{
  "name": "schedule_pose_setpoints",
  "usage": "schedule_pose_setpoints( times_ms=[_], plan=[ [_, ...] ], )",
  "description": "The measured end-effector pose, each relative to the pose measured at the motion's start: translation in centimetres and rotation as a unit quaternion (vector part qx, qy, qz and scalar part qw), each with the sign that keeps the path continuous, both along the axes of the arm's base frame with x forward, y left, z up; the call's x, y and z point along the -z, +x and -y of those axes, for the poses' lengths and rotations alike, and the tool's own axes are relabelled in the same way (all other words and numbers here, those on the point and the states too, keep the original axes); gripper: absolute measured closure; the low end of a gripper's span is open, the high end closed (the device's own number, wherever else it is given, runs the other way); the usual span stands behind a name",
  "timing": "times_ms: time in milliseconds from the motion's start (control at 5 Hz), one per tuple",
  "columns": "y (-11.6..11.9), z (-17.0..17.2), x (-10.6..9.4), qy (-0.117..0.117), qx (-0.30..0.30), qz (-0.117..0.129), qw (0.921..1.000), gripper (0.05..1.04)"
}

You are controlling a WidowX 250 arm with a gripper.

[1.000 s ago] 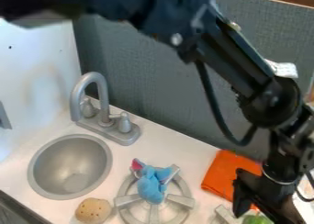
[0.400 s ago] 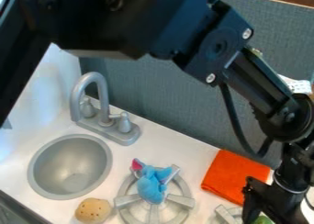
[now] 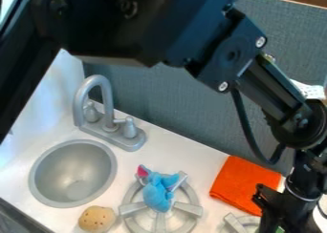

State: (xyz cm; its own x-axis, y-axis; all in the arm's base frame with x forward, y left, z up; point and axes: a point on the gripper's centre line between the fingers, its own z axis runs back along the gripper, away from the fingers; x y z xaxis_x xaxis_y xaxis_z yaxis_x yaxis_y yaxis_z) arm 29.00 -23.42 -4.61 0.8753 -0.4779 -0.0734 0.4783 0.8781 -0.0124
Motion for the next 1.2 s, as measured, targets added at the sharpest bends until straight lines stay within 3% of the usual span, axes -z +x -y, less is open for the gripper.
schedule_pose_setpoints(
  times_ms=[200, 600, 800, 1000, 1200],
  plan=[
    [0.4, -0.6, -0.1, 0.002, -0.012, -0.001, 0.9999, 0.917],
    [-0.2, -1.1, -0.3, -0.009, -0.02, -0.006, 0.9997, 0.973],
    [-0.8, -0.5, -3.8, -0.058, -0.022, 0.013, 0.998, 0.974],
    [-2.3, -2.4, -4.5, -0.059, -0.04, 0.001, 0.9975, 0.973],
    [-3.3, -6.2, -3.5, -0.027, -0.086, -0.028, 0.9955, 0.974]
  ],
)
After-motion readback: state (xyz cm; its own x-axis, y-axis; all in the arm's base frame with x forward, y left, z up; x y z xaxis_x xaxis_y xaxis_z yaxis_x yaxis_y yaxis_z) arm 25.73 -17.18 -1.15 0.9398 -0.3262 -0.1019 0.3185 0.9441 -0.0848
